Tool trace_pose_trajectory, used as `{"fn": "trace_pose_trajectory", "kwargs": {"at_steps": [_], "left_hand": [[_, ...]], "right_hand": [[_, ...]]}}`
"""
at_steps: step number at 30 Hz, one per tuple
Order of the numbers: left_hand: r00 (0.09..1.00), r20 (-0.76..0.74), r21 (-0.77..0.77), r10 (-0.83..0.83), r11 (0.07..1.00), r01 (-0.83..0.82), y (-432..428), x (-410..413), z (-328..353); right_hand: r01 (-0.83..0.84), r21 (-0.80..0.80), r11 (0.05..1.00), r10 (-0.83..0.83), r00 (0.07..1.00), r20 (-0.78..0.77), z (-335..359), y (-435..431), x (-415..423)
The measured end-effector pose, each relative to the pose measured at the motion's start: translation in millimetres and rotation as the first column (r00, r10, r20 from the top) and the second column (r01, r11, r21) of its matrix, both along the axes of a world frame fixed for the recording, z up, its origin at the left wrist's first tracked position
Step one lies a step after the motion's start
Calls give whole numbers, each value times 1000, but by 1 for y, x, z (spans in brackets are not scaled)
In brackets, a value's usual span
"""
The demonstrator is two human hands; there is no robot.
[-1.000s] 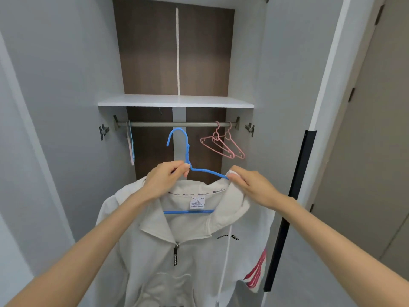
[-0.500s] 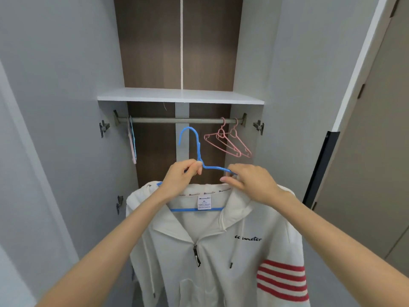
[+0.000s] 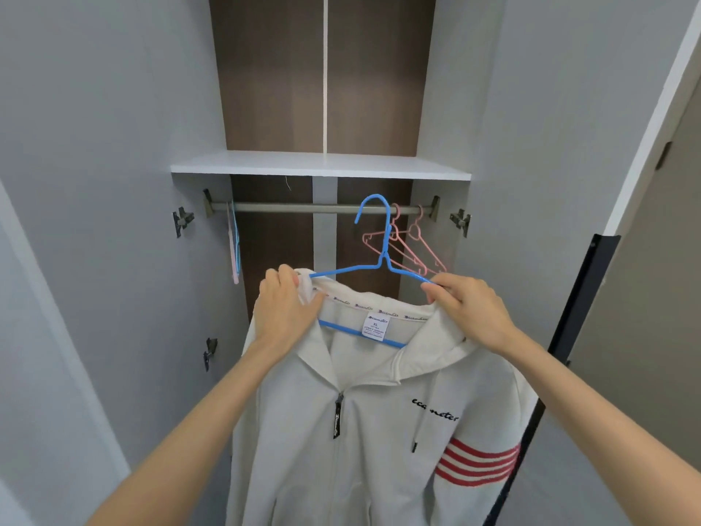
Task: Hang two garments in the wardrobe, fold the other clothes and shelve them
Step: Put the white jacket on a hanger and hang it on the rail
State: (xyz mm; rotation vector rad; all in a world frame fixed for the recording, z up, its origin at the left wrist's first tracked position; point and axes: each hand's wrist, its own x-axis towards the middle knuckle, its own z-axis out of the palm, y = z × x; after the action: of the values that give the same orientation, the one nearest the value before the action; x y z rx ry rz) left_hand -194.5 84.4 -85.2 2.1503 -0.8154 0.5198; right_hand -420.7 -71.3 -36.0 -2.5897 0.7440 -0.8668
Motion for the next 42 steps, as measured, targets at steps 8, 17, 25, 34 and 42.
{"fn": "trace_pose_trajectory", "kwargs": {"at_steps": [8, 17, 25, 34, 42], "left_hand": [[998, 42, 153, 49, 987, -55, -22, 11, 24], [820, -16, 324, -572, 773, 546, -59, -27, 42], [816, -230, 131, -530, 814, 566, -68, -28, -6], [839, -212, 201, -501, 818, 539, -59, -35, -14], [868, -301, 282, -394, 833, 476, -34, -9, -25]], "right_hand": [[41, -49, 998, -37, 997, 67, 10, -11, -4], [-115, 5, 993, 115, 993, 4, 3, -19, 2], [247, 339, 908, -287, 955, 72, -56, -56, -30], [189, 669, 719, -173, 981, -91, -69, -40, -16], [-158, 894, 420, -296, 907, 299, -55, -38, 5]]}}
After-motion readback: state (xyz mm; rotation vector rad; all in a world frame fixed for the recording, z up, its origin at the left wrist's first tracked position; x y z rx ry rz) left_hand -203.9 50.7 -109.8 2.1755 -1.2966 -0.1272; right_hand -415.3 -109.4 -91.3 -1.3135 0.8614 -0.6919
